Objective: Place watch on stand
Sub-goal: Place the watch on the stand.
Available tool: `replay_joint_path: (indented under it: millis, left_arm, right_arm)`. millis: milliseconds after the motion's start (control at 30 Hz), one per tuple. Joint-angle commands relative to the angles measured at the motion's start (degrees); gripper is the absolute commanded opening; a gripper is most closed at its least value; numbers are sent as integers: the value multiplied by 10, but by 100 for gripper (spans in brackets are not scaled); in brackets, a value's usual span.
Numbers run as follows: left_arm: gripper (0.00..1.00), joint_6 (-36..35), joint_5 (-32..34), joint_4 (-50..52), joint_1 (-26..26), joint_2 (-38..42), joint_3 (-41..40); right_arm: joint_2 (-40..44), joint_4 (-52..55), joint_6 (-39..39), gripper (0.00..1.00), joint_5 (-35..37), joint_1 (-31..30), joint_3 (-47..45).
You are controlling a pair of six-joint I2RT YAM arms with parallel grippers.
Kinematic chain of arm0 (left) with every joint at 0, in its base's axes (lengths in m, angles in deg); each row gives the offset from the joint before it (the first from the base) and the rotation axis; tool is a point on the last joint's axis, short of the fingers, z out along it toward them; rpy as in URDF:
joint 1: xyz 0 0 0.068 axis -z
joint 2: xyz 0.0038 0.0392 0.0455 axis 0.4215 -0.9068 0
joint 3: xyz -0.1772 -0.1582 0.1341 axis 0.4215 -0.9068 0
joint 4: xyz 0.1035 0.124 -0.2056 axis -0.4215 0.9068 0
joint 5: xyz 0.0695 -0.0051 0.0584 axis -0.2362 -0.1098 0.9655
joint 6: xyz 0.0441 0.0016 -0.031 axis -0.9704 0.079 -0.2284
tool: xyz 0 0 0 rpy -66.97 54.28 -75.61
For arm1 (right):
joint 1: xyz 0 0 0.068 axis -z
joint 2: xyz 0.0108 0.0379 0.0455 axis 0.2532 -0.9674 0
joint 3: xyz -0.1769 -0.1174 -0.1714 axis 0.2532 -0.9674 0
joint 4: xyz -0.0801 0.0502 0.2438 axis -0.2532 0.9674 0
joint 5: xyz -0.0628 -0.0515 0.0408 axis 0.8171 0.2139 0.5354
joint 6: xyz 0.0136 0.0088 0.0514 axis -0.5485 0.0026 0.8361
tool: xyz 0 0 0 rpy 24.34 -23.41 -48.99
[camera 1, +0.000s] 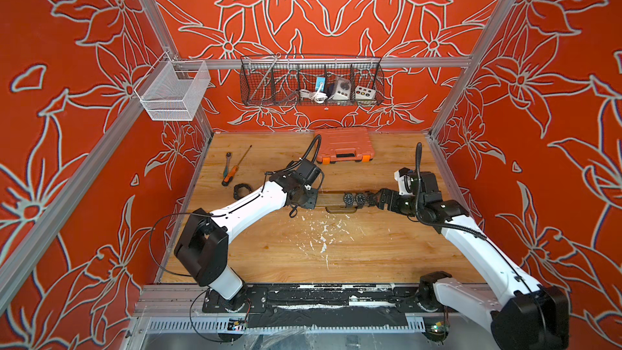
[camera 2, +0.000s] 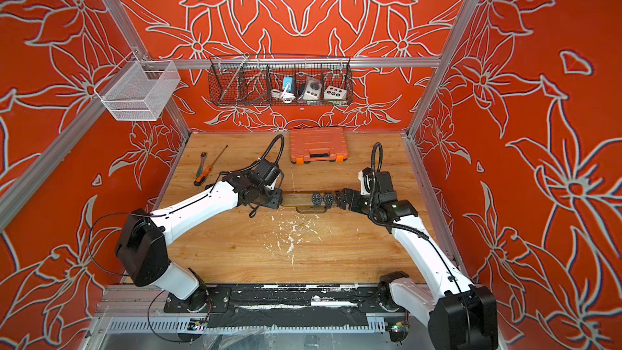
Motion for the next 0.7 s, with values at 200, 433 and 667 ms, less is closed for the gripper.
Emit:
replay_joint_path:
  millis: [200,433,667]
  left_arm:
    - [44,-9,-25,2,-5,-1,13]
    - [33,-19,-22,37,-5,12,23]
    - [33,-35,6,120,-10,49,34]
  right_arm:
    - [4,-23,6,0,13,-8,-9]
    - [10,-5,-4,2,21,-8,-6]
    - [31,55,-66,36,51,-8,11]
